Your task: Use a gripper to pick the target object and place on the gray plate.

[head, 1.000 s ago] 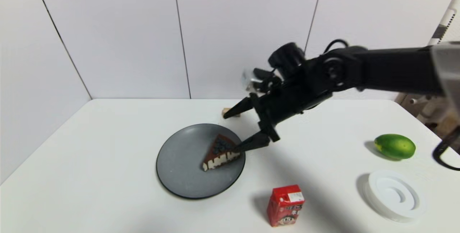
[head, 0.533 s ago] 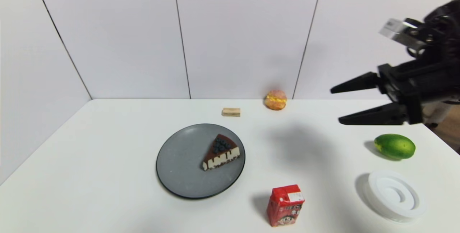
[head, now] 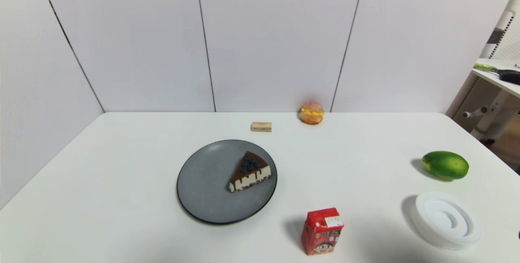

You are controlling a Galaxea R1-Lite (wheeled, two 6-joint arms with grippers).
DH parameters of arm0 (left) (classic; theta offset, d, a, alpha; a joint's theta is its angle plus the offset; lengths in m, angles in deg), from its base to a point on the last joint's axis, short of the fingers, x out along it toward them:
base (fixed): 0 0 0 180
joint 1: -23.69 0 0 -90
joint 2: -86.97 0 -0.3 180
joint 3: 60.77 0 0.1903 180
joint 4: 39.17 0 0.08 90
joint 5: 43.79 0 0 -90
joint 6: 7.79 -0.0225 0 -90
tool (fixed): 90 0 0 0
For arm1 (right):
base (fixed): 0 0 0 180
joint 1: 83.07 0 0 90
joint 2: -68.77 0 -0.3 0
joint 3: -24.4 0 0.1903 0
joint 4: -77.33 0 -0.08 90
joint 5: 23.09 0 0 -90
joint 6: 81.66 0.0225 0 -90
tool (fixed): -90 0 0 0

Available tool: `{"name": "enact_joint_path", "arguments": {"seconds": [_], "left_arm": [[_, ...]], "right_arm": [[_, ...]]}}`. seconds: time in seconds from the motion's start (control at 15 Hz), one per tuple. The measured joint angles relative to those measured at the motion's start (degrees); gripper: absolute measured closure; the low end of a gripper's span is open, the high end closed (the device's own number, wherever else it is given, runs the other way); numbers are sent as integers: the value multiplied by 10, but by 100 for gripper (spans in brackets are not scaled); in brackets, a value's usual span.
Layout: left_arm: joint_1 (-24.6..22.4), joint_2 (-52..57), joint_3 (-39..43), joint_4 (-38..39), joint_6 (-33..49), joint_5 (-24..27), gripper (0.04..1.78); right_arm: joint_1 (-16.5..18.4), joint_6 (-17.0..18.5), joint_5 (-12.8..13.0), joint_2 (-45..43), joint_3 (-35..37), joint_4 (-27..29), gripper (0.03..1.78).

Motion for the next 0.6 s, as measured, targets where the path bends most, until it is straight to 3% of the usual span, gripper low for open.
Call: {"name": "enact_joint_path", "arguments": {"seconds": [0.2, 0.33, 0.6], "left_arm": [[0, 0, 0, 0, 0, 0, 13], [0, 0, 0, 0, 0, 0, 13], [0, 0, 0, 0, 0, 0, 13]], "right_arm": [[17, 44, 32, -141, 105, -57, 12], [20, 91, 55, -210, 166, -108, 12], [6, 194, 111, -281, 274, -247, 12]]}}
